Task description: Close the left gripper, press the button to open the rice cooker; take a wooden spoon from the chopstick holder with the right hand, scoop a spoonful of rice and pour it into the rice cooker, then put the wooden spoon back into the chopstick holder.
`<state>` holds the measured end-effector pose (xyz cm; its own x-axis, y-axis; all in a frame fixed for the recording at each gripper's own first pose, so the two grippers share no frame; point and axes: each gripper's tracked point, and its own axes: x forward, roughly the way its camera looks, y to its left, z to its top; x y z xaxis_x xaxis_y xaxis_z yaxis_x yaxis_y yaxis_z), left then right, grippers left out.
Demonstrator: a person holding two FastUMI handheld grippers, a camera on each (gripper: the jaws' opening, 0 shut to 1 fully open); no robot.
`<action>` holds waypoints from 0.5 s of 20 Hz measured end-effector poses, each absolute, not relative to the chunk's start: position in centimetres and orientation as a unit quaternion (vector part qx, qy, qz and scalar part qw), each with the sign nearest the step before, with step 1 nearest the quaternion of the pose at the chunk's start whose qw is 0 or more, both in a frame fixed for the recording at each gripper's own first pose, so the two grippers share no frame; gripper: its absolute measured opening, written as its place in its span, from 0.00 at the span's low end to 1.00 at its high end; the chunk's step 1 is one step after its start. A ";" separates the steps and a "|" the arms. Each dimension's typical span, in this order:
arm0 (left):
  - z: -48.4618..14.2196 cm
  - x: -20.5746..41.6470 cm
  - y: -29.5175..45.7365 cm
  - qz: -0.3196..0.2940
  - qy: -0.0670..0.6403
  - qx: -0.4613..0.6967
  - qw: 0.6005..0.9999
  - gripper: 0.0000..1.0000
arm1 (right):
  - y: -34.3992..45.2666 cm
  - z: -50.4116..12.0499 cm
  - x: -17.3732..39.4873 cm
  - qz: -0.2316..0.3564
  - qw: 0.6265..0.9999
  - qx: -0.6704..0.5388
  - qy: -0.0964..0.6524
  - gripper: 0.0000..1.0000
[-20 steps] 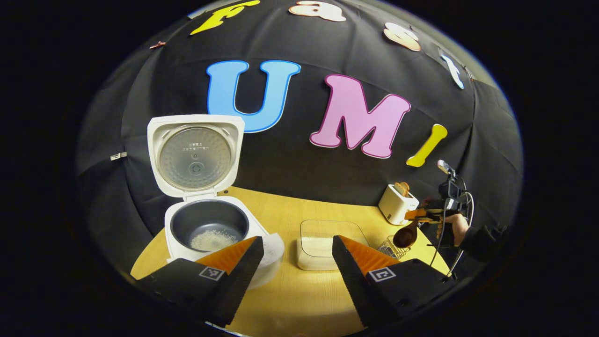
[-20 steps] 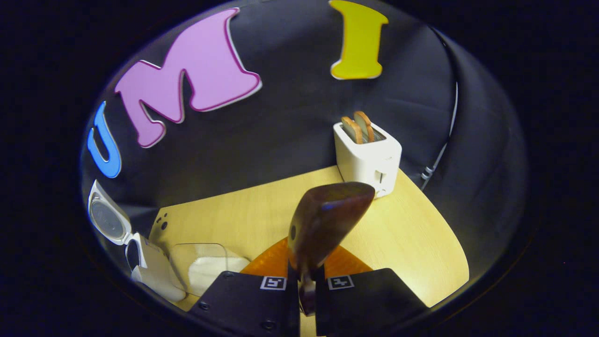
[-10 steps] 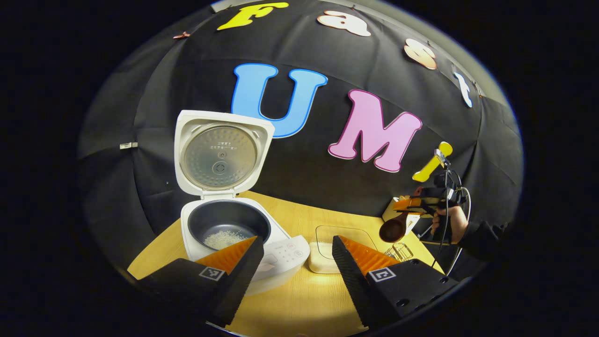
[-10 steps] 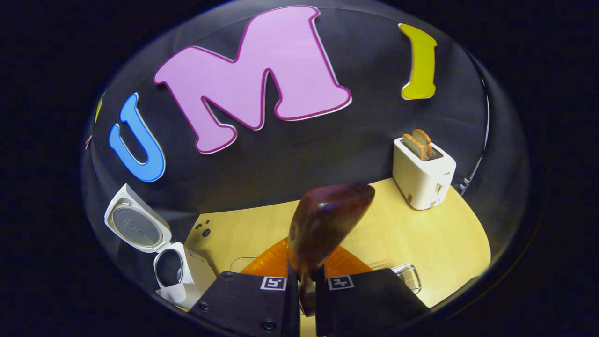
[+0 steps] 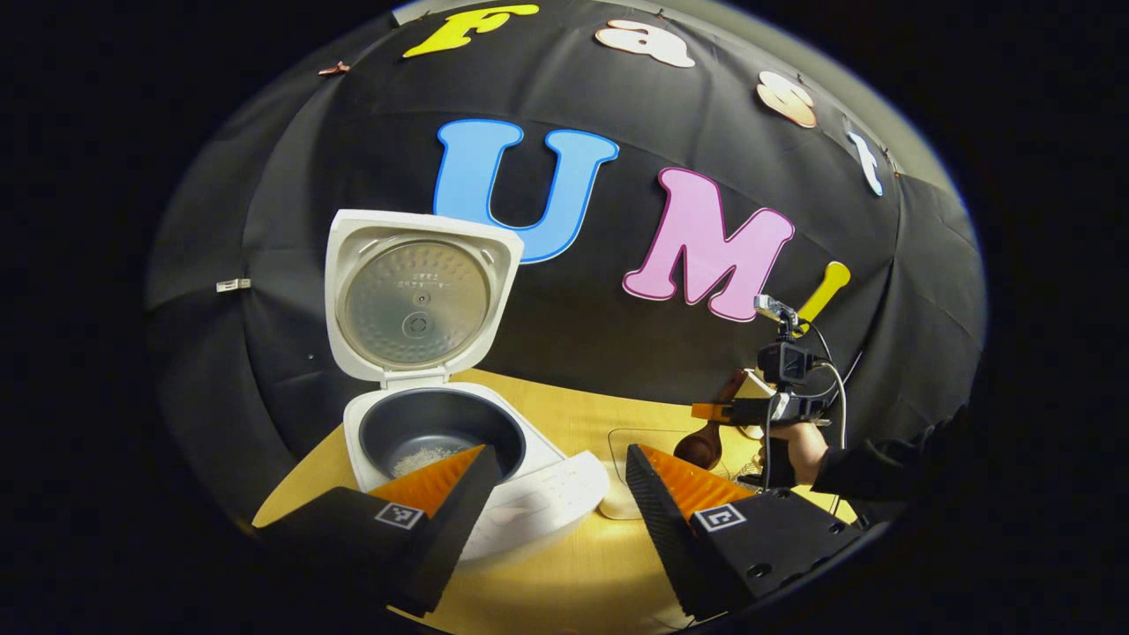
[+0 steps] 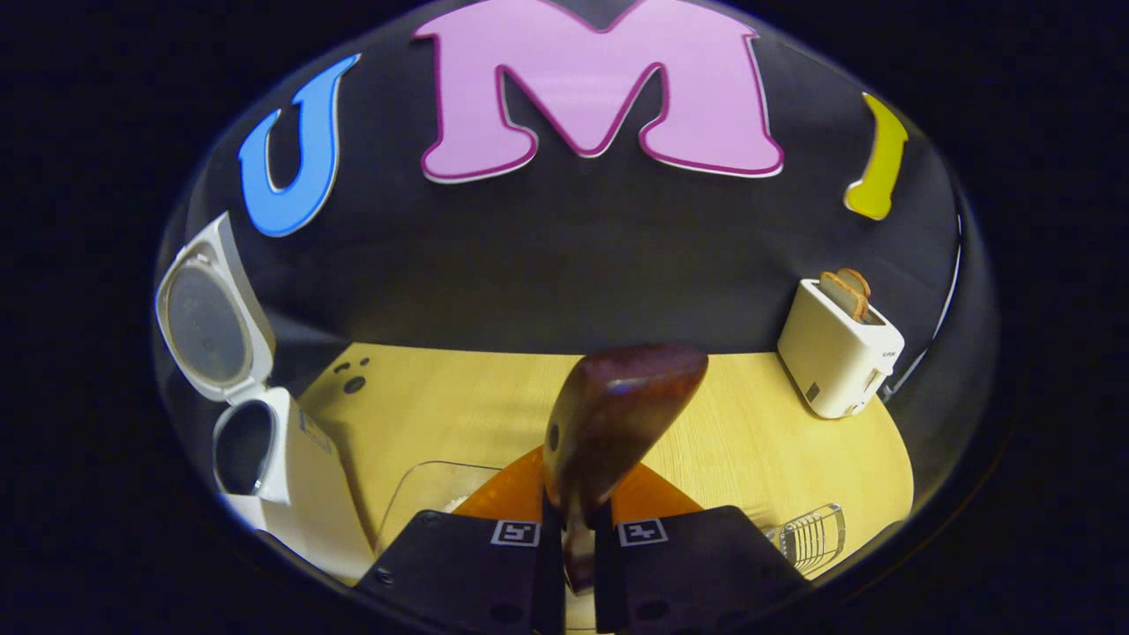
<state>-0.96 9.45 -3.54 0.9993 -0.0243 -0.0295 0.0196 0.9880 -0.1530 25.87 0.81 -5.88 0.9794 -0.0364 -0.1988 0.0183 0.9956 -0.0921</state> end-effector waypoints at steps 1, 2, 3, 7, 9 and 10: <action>-4.0 -0.8 9.7 -0.011 0.019 -0.082 0.996 0.95 | 0.9 -6.6 26.5 -0.017 0.994 -0.053 0.099 0.17; -4.3 -0.7 9.9 -0.012 0.022 -0.090 0.996 0.95 | 0.8 -7.5 26.8 -0.026 0.993 -0.053 0.104 0.17; -4.8 -0.6 10.3 -0.014 0.026 -0.097 0.995 0.95 | 0.7 -8.8 27.1 -0.034 0.992 -0.046 0.114 0.17; -5.4 0.2 12.3 -0.009 0.029 -0.101 0.994 0.95 | 1.8 -10.8 26.6 -0.043 0.990 -0.009 0.135 0.17; -4.9 0.2 13.6 -0.001 0.019 -0.095 0.995 0.95 | 3.0 -11.7 26.2 -0.039 0.988 0.013 0.150 0.17; -4.5 0.2 14.1 0.001 0.014 -0.096 0.995 0.95 | 4.1 -12.2 25.9 -0.030 0.986 0.026 0.161 0.17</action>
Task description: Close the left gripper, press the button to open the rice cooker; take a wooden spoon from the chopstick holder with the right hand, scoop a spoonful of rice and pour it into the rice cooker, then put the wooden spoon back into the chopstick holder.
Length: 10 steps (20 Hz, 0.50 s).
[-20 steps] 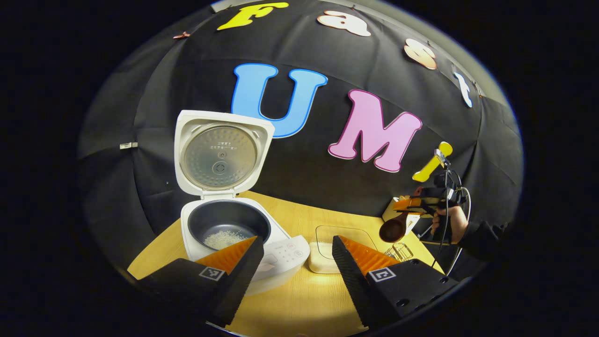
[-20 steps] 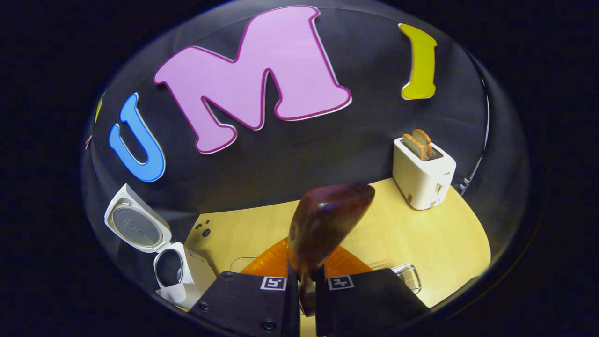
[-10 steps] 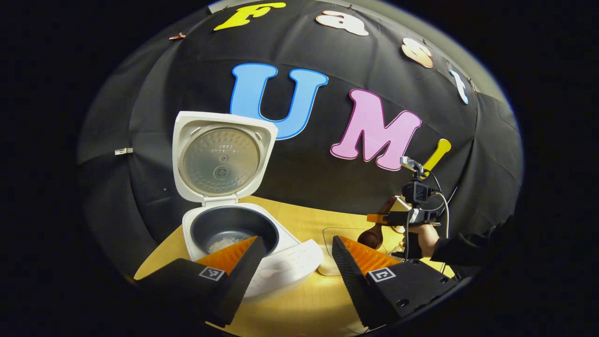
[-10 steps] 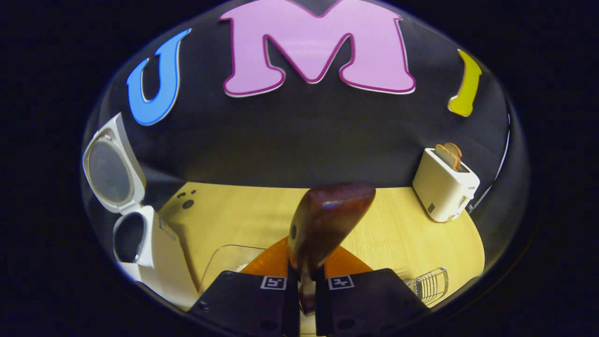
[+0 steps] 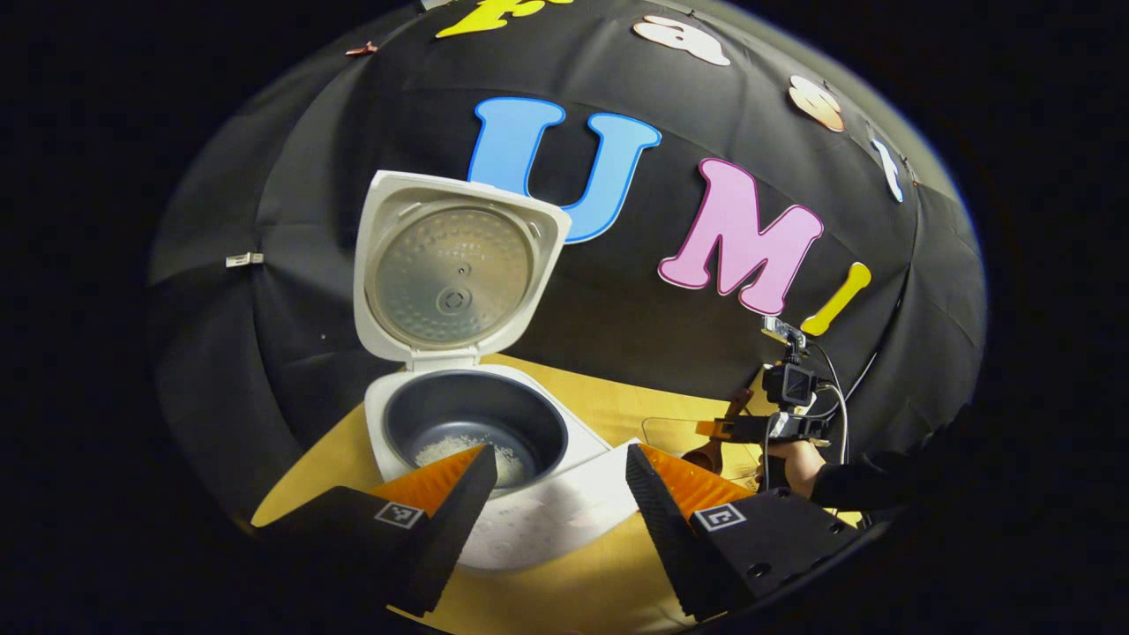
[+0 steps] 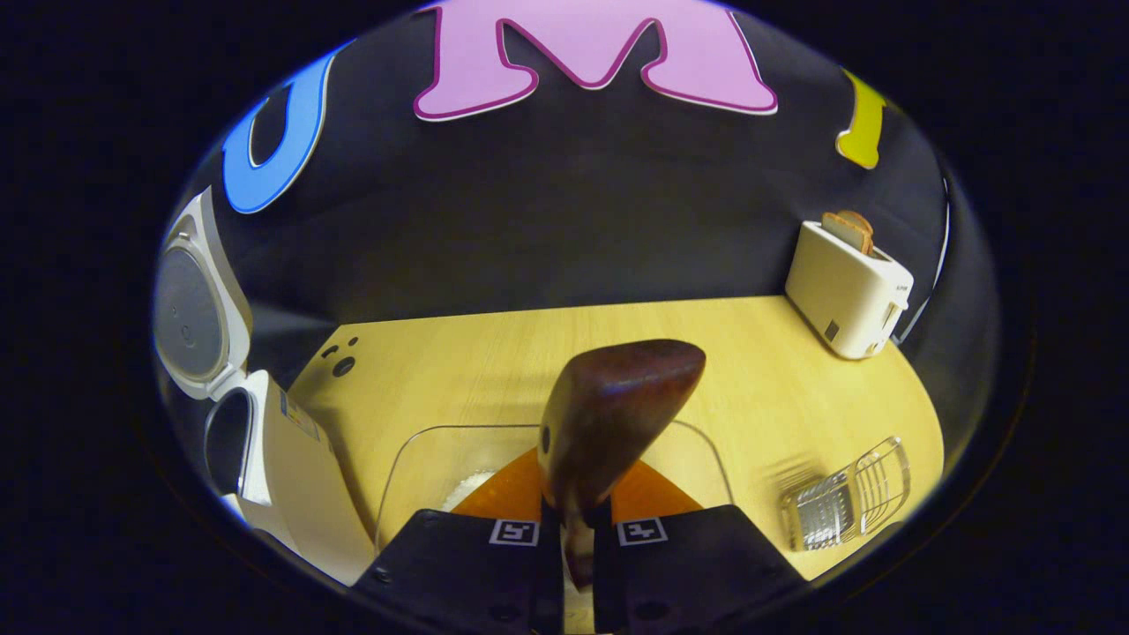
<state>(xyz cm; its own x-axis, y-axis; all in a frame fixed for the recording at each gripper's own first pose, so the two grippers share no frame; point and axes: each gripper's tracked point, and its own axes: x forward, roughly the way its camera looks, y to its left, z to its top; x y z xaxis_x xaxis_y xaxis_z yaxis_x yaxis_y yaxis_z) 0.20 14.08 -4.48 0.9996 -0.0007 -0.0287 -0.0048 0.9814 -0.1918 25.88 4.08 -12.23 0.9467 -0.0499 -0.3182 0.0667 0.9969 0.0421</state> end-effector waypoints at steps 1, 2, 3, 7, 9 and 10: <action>-4.3 0.3 14.5 0.002 0.013 -0.101 0.995 0.95 | 4.8 -12.4 25.7 -0.022 0.985 0.031 0.166 0.17; -4.2 0.3 14.8 0.005 0.011 -0.107 0.994 0.95 | 5.5 -12.4 25.6 -0.018 0.985 0.030 0.167 0.17; -4.2 0.3 15.4 0.009 0.011 -0.112 0.994 0.95 | 5.9 -12.5 25.6 -0.016 0.985 0.030 0.168 0.17; -3.7 -0.3 16.8 0.029 0.005 -0.112 0.993 0.95 | 9.1 -13.0 25.3 0.000 0.979 0.081 0.187 0.17; -3.6 -0.6 17.3 0.036 0.003 -0.093 0.995 0.95 | 9.5 -13.1 25.4 -0.001 0.976 0.098 0.193 0.17; -3.6 -0.8 17.4 0.036 0.004 -0.090 0.995 0.95 | 9.3 -13.1 25.4 -0.004 0.975 0.103 0.196 0.17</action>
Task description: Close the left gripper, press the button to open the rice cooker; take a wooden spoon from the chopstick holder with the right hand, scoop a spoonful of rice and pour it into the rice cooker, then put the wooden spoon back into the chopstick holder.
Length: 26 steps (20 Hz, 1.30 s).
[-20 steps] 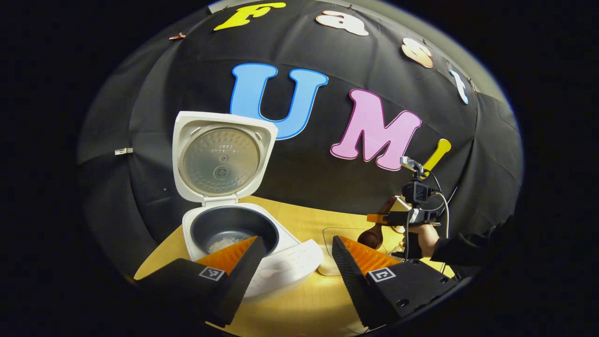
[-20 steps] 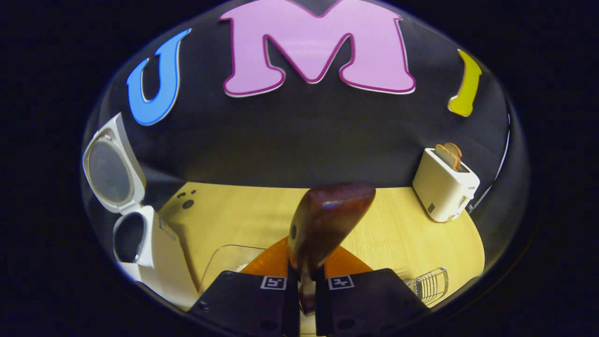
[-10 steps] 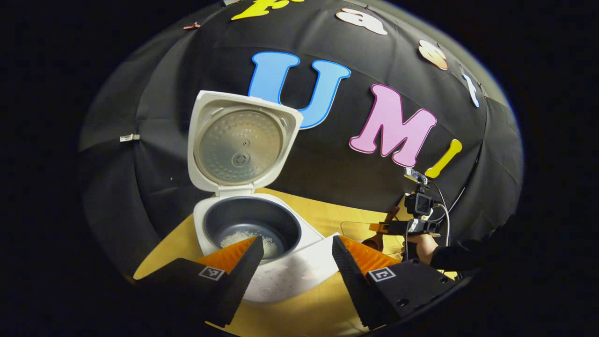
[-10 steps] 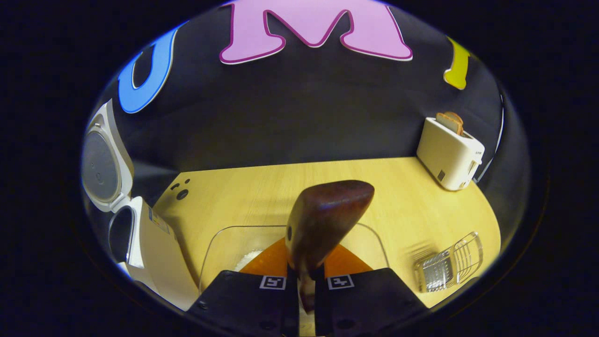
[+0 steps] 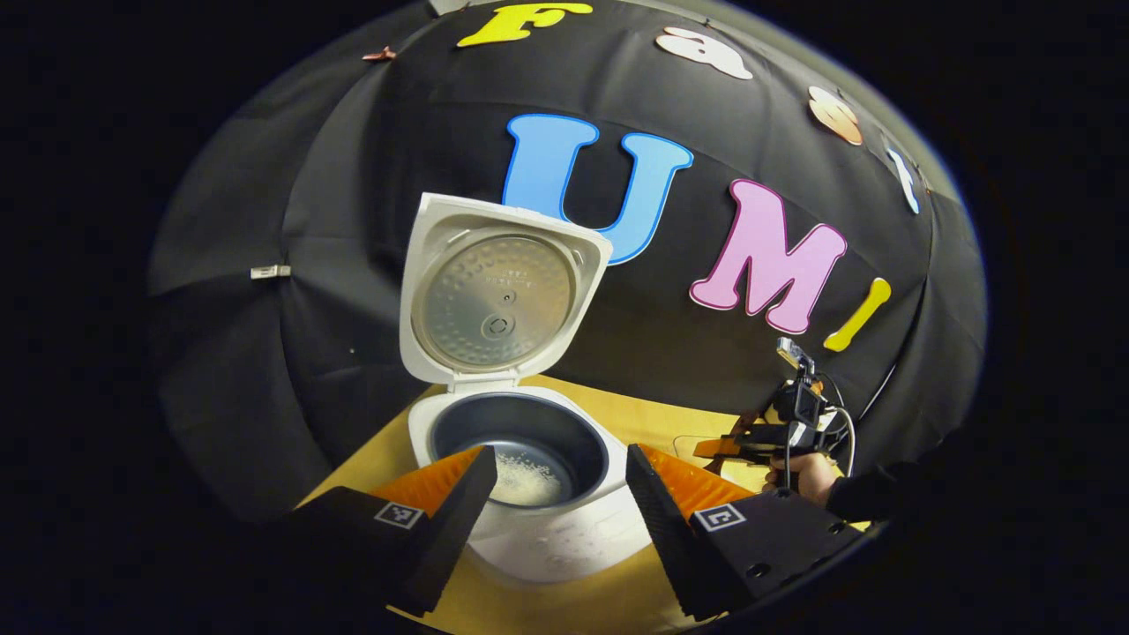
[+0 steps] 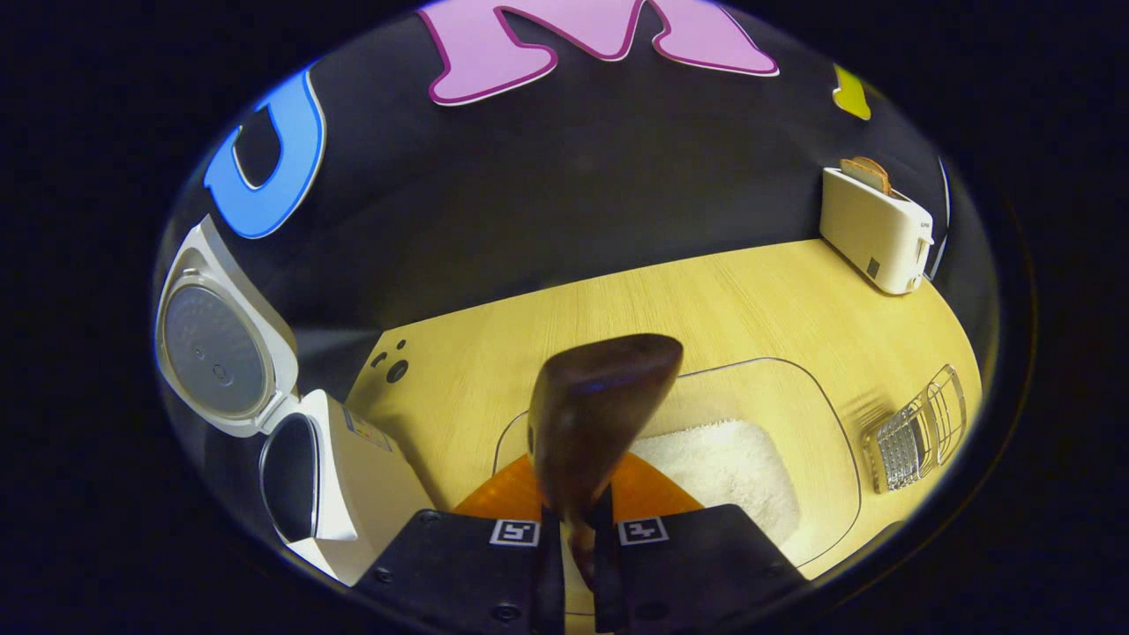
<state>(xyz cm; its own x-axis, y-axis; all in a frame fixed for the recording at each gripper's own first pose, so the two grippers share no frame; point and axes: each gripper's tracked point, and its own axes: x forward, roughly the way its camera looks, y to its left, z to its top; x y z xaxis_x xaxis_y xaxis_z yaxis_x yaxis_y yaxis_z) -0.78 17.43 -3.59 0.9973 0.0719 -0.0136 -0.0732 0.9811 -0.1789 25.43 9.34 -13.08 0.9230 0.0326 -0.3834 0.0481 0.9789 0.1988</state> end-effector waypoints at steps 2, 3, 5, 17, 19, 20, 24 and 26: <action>-3.5 -1.0 17.7 0.036 0.004 -0.093 0.995 0.95 | 9.1 -13.3 25.2 -0.013 0.969 0.134 0.207 0.17; -3.5 -0.9 17.8 0.038 0.003 -0.095 0.995 0.95 | 9.1 -13.4 25.0 -0.015 0.963 0.161 0.214 0.17; -3.6 -1.2 17.7 0.039 0.004 -0.100 0.994 0.91 | 8.6 -13.6 24.8 -0.025 0.952 0.207 0.224 0.18; -3.0 -1.4 16.5 0.034 0.009 -0.079 0.996 0.95 | 3.7 -13.7 22.7 -0.053 0.895 0.380 0.227 0.17; -2.9 -1.3 16.3 0.031 0.010 -0.079 0.996 0.95 | 2.7 -13.2 22.3 -0.054 0.896 0.381 0.221 0.17; -2.9 -1.3 16.1 0.030 0.011 -0.079 0.996 0.95 | 2.1 -12.9 22.1 -0.057 0.896 0.383 0.217 0.17; -2.9 -1.1 15.2 0.022 0.013 -0.074 0.997 0.95 | 0.8 -11.2 21.2 -0.053 0.886 0.410 0.209 0.17; -2.9 -1.2 14.9 0.018 0.012 -0.072 0.997 0.95 | 0.6 -10.4 20.8 -0.049 0.884 0.418 0.203 0.17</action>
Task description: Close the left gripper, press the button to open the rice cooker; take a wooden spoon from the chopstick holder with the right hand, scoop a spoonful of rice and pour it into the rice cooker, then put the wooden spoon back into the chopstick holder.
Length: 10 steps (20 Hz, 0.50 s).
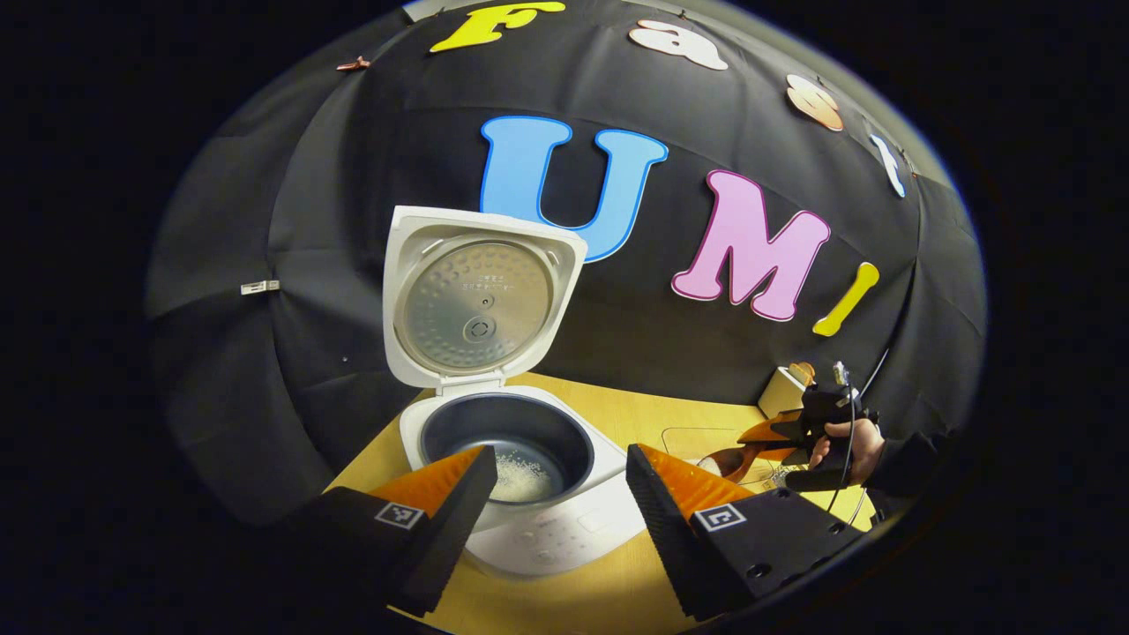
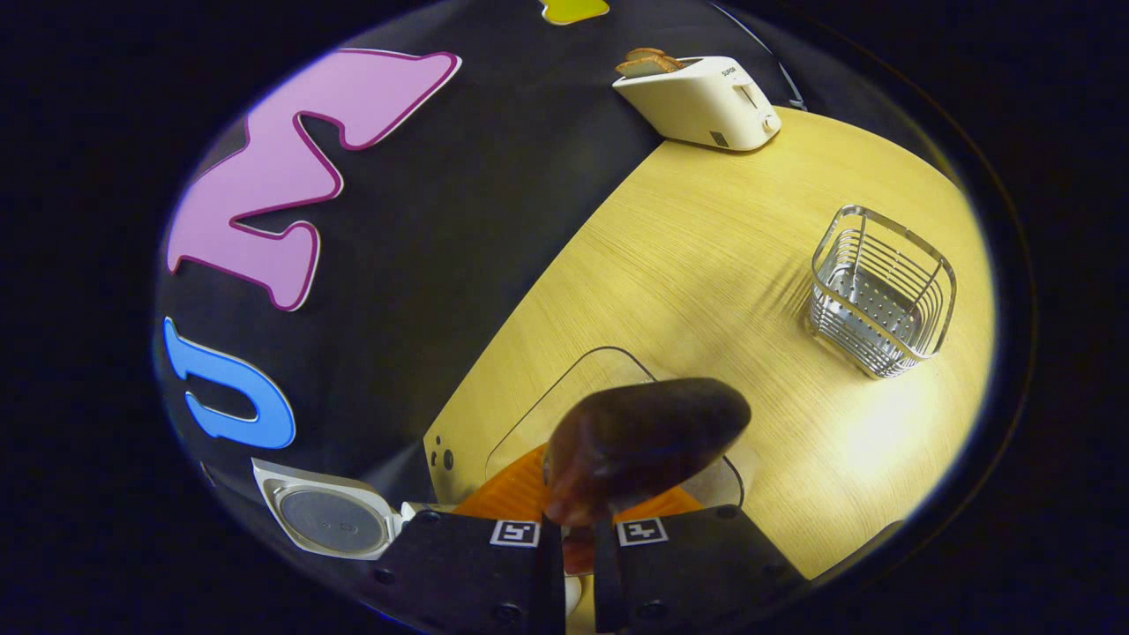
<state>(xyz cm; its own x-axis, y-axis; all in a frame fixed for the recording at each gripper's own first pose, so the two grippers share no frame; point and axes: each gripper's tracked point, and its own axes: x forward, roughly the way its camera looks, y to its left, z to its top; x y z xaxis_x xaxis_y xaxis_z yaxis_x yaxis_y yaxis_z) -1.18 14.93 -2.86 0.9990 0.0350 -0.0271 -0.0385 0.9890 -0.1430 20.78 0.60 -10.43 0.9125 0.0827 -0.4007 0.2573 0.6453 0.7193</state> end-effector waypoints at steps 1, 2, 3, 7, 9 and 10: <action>-2.9 -1.1 14.7 0.018 0.013 -0.072 0.997 0.95 | 0.6 -10.1 20.6 -0.047 0.881 0.425 0.202 0.17; -2.9 -1.1 14.6 0.017 0.013 -0.073 0.997 0.95 | 0.8 -9.7 20.4 -0.043 0.877 0.434 0.203 0.17; -3.0 -1.1 14.6 0.017 0.012 -0.073 0.997 0.95 | 1.0 -9.2 20.3 -0.038 0.872 0.445 0.201 0.17; -2.7 -1.5 14.5 0.018 0.008 -0.068 0.997 0.95 | 2.8 -6.7 19.8 -0.011 0.858 0.476 0.191 0.17; -2.6 -1.8 14.5 0.020 0.005 -0.068 0.997 0.95 | 4.3 -5.5 19.5 0.008 0.856 0.481 0.192 0.17; -2.7 -2.0 14.6 0.022 0.004 -0.069 0.997 0.95 | 5.3 -4.9 19.5 0.020 0.854 0.483 0.194 0.17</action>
<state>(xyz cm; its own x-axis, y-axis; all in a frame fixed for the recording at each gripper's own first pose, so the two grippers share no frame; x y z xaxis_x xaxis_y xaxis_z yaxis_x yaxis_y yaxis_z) -2.02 14.63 -2.65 0.9990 0.0430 -0.0112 -0.0441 0.9896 -0.1368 19.52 5.32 -4.94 0.9239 0.2214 -0.3122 0.1536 0.5325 0.8324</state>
